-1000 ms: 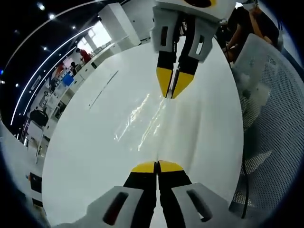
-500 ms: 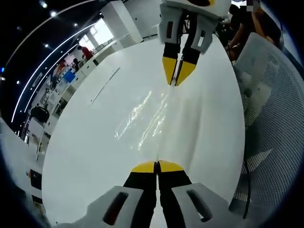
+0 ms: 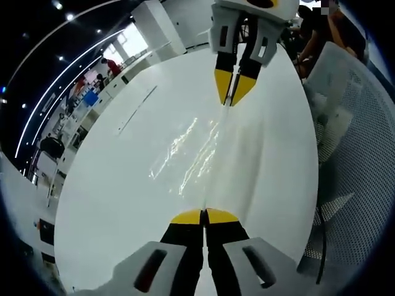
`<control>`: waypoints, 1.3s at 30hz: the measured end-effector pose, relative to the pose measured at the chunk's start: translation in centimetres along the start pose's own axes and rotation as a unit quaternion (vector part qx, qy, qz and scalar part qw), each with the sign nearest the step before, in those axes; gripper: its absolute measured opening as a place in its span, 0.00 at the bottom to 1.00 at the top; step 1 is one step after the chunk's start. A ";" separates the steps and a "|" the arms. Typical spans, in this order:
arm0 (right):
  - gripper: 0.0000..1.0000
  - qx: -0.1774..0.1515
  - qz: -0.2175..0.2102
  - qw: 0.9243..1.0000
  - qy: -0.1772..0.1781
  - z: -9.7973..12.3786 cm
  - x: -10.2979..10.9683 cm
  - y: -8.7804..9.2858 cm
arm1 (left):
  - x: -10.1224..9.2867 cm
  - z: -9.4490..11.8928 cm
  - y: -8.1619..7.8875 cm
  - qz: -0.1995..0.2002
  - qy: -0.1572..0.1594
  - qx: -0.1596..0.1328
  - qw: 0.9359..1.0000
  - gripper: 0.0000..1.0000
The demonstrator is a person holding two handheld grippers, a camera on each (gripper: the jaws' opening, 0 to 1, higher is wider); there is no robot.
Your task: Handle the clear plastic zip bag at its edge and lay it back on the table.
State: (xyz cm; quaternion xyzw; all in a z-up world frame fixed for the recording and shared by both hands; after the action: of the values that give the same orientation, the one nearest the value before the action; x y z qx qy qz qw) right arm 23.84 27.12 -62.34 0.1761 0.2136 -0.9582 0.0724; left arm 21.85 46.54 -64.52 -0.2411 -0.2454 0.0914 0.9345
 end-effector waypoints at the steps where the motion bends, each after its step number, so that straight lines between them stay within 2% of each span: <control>1: 0.00 0.000 0.000 1.000 0.000 0.0 0.0 0.0 | 0.0 0.0 0.0 0.000 0.000 0.000 1.000 0.00; 17: 0.00 0.002 -0.005 1.000 -0.001 0.1 0.2 0.3 | 0.0 0.1 0.3 0.000 0.000 0.003 1.000 0.00; 29: 0.00 -0.011 -0.024 1.000 0.005 0.2 0.1 0.4 | 0.1 0.2 0.1 -0.002 -0.003 0.007 1.000 0.00; 30: 0.00 -0.016 -0.035 0.999 -0.004 0.3 0.1 0.4 | 0.1 0.2 0.0 -0.004 -0.004 0.007 1.000 0.00; 33: 0.06 -0.081 -0.103 0.991 -0.004 1.1 -0.8 -0.5 | 0.0 0.3 -0.3 -0.019 -0.003 0.003 1.000 0.00; 39: 0.18 -0.093 -0.128 0.987 0.007 1.9 -2.3 -1.1 | -0.3 0.2 -0.5 -0.028 0.002 0.004 1.000 0.00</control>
State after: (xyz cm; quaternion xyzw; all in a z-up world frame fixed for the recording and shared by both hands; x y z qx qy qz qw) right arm 25.15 27.48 -59.46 0.1468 0.3230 -0.9343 -0.0359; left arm 21.50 46.10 -64.29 -0.2307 -0.2501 0.0660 0.9380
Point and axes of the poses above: the point that each gripper's makers call its tool centre point, and the gripper's own axes: z roughly backward along the fingers, x roughly to its left, y roughly out of its underside, the point moved 9 cm from there along z, roughly backward along the fingers, and after that the axes turned 9 degrees about -z, right-handed, at the moved point
